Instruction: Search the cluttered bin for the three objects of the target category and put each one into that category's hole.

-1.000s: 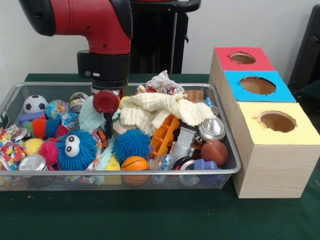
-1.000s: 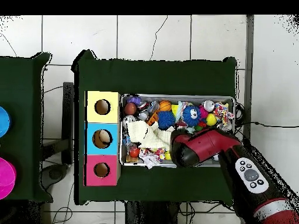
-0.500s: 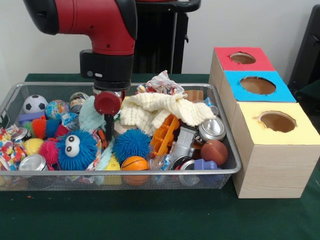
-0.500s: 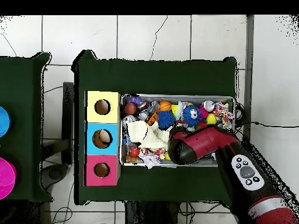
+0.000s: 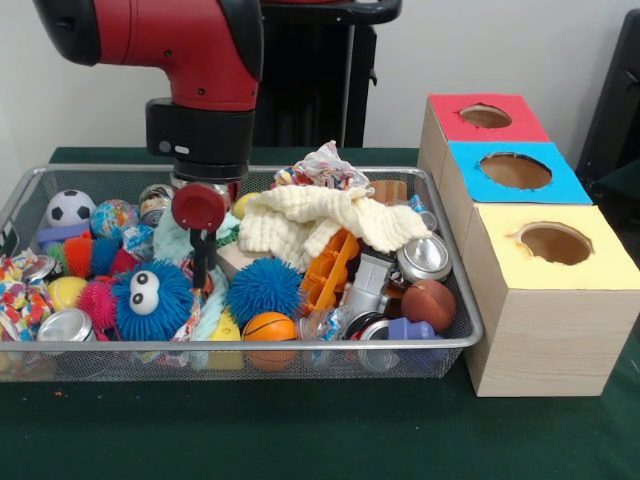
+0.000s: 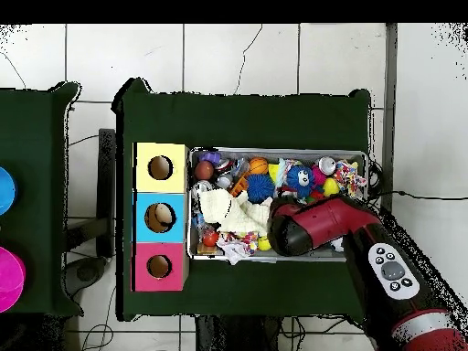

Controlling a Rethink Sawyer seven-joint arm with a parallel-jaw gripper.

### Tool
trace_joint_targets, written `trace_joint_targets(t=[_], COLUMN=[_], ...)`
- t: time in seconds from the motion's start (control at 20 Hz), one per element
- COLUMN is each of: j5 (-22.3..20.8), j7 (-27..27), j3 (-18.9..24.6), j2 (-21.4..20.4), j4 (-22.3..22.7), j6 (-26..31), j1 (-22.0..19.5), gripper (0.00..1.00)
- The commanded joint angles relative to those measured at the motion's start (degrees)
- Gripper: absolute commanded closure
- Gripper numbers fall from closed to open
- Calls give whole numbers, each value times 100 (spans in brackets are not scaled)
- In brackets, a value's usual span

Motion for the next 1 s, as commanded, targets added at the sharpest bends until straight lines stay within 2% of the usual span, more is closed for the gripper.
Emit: trace_joint_targets(t=[0.05,0.25,0.45,0.75,1.0], j5=[68,-54,-341,-788,-887], j7=[91,-47,42,499,854], j3=[-100,-109,-214,-627,-1039], j2=[-60,48,358,968,1331], j4=[-144,-145,-144,-289,-428], j6=[409,343,-11,-628,-1238], j1=[-242,-380,-549,-521,-347], gripper=[0,0,0,0,0])
